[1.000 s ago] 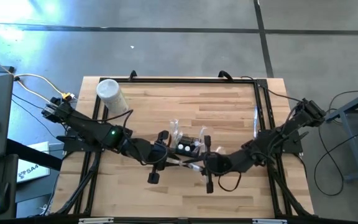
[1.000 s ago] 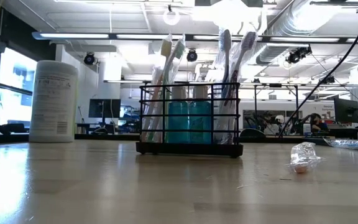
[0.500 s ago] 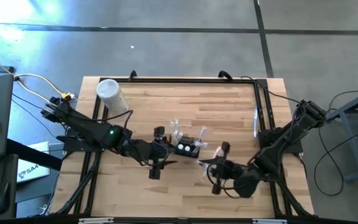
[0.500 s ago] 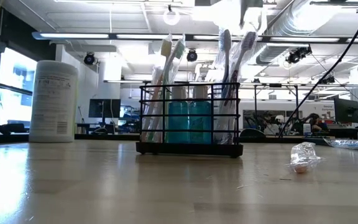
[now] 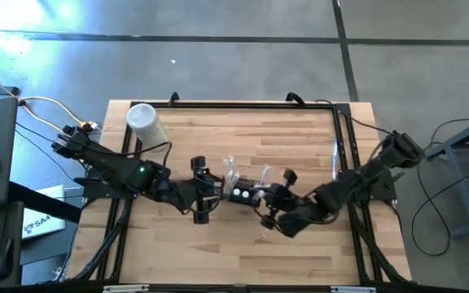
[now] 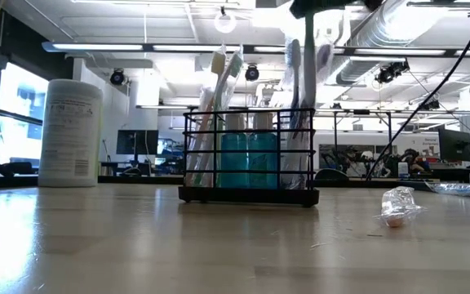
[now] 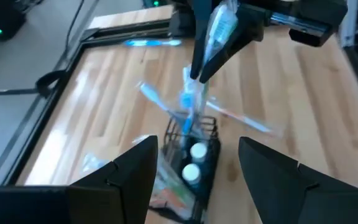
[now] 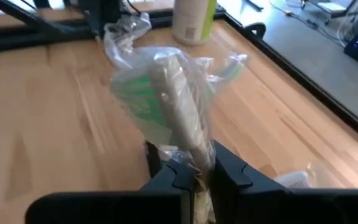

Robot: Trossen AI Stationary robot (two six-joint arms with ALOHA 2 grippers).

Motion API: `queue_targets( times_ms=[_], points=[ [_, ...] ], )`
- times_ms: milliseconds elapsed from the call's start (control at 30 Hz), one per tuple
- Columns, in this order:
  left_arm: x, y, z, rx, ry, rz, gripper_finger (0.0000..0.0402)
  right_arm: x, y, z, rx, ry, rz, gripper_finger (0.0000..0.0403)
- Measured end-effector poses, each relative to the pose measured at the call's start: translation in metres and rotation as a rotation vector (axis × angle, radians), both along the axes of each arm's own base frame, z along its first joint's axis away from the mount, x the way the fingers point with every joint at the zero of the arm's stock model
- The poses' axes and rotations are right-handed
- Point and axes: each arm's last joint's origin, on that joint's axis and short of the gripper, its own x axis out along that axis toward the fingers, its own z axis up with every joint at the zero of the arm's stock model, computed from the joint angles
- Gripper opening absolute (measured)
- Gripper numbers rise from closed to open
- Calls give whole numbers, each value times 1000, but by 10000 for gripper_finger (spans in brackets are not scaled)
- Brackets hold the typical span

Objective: Pick & Place toothbrushing station
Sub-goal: Put the green toothbrush into the mesh organizer

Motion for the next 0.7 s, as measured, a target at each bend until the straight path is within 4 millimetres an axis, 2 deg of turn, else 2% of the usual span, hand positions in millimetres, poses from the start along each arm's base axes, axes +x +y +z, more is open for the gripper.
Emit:
queue_targets(
  times_ms=[233,467,700],
  points=[
    [-1,1,-2,12,23,16,221,20,-6,-16,22,16,-24,15],
    [-2,1,-3,5,33,24,221,22,-8,-16,57,3,-18,15],
    [-2,2,-4,3,35,26,221,35,-14,-30,100,35,-38,15]
  ],
)
